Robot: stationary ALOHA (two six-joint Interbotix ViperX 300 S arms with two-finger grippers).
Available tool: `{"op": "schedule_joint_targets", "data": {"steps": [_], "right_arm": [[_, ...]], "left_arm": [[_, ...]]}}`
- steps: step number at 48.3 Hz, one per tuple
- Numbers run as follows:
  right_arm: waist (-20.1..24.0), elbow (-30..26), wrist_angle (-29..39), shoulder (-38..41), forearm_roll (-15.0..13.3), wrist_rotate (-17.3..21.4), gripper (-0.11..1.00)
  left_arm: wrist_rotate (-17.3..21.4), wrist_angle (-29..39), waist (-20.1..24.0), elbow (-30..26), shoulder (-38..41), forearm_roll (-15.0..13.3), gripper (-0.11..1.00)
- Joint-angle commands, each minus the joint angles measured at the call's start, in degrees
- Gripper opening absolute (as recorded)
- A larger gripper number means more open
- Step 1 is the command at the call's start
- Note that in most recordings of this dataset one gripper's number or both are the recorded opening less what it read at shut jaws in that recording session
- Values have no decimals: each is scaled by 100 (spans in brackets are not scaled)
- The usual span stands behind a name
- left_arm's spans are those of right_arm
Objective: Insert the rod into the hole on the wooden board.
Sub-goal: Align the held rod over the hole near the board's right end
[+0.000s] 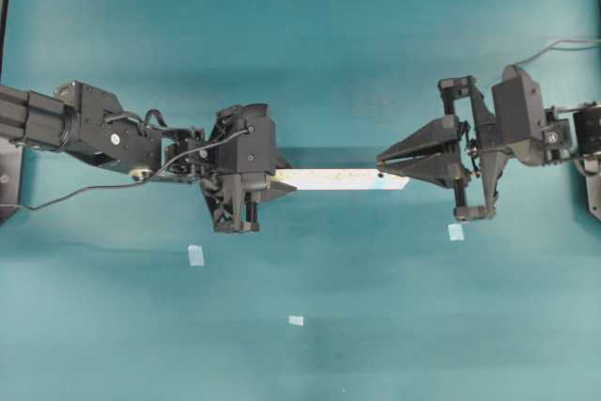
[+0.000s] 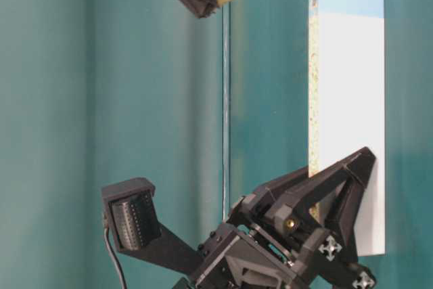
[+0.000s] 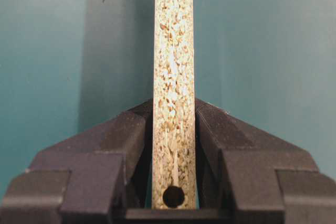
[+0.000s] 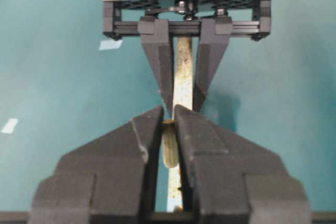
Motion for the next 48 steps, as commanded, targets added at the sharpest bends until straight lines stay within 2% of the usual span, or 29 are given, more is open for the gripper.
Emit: {"op": "schedule_joint_targets", "data": {"steps": [1, 9, 21, 48], "right_arm": [[-18, 0, -413, 193, 79, -123, 11], [-26, -9, -976, 747, 132, -299, 11], [-26, -26, -1705, 1459, 237, -325, 11], [-35, 18, -1784, 1626, 316, -396, 11]], "left_arm": [[35, -26, -26, -62, -88, 9, 32], [9, -26, -18, -62, -79, 18, 32], [-9, -26, -18, -53, -88, 0, 32], [-9, -26, -18, -26, -79, 0, 32]]}}
